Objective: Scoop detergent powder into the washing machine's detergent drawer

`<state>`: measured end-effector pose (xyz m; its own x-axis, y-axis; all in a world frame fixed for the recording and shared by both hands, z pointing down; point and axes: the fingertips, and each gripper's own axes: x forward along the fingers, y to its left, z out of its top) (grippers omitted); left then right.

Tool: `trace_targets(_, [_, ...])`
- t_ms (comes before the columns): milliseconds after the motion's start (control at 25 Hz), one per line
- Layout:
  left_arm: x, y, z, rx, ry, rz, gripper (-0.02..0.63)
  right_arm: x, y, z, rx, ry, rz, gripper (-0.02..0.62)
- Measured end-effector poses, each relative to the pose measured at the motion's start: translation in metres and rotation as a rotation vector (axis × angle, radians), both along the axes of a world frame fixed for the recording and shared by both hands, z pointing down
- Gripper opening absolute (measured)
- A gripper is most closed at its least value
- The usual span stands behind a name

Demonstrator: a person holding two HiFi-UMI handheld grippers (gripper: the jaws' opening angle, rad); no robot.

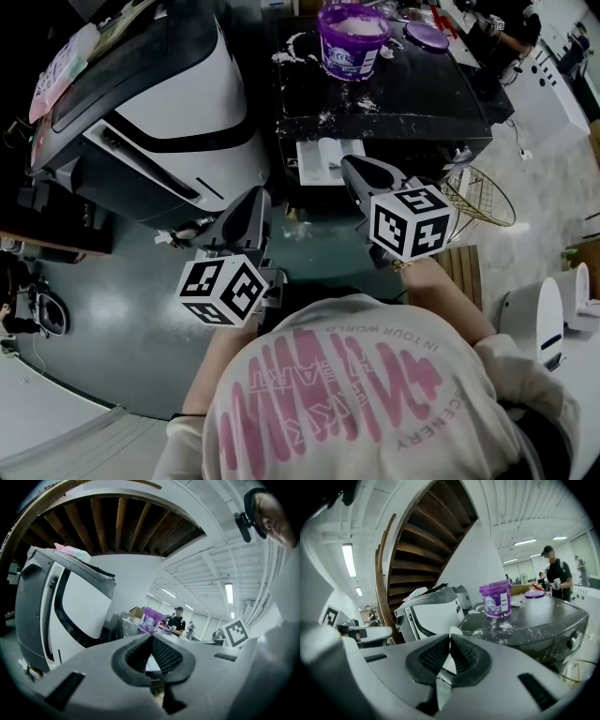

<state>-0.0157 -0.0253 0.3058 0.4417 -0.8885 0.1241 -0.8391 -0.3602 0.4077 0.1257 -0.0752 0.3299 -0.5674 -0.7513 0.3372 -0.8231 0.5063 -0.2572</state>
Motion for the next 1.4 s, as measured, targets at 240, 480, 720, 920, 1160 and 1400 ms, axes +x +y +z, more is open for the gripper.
trace_targets(240, [0.012, 0.003, -0.005, 0.023, -0.001, 0.009, 0.003, 0.013, 0.005, -0.012, 0.052, -0.032, 0.033, 0.008])
trace_targets(480, [0.021, 0.007, -0.01, 0.036, -0.001, -0.001, 0.003, 0.027, 0.011, -0.009, 0.039, -0.025, 0.06, 0.008])
trace_targets(720, [0.033, 0.017, -0.011, 0.036, -0.001, 0.002, 0.003, 0.038, 0.021, -0.007, 0.031, -0.016, 0.058, 0.006])
trace_targets(920, [0.038, 0.028, -0.007, 0.031, -0.003, -0.005, 0.003, 0.047, 0.029, -0.002, 0.022, -0.02, 0.061, 0.006])
trace_targets(1160, [0.043, 0.043, 0.0, 0.011, 0.014, -0.02, 0.003, 0.051, 0.044, 0.007, 0.004, -0.01, 0.038, 0.006])
trace_targets(1400, [0.048, 0.055, 0.005, 0.004, 0.013, -0.019, 0.003, 0.055, 0.055, 0.013, -0.003, -0.008, 0.031, 0.006])
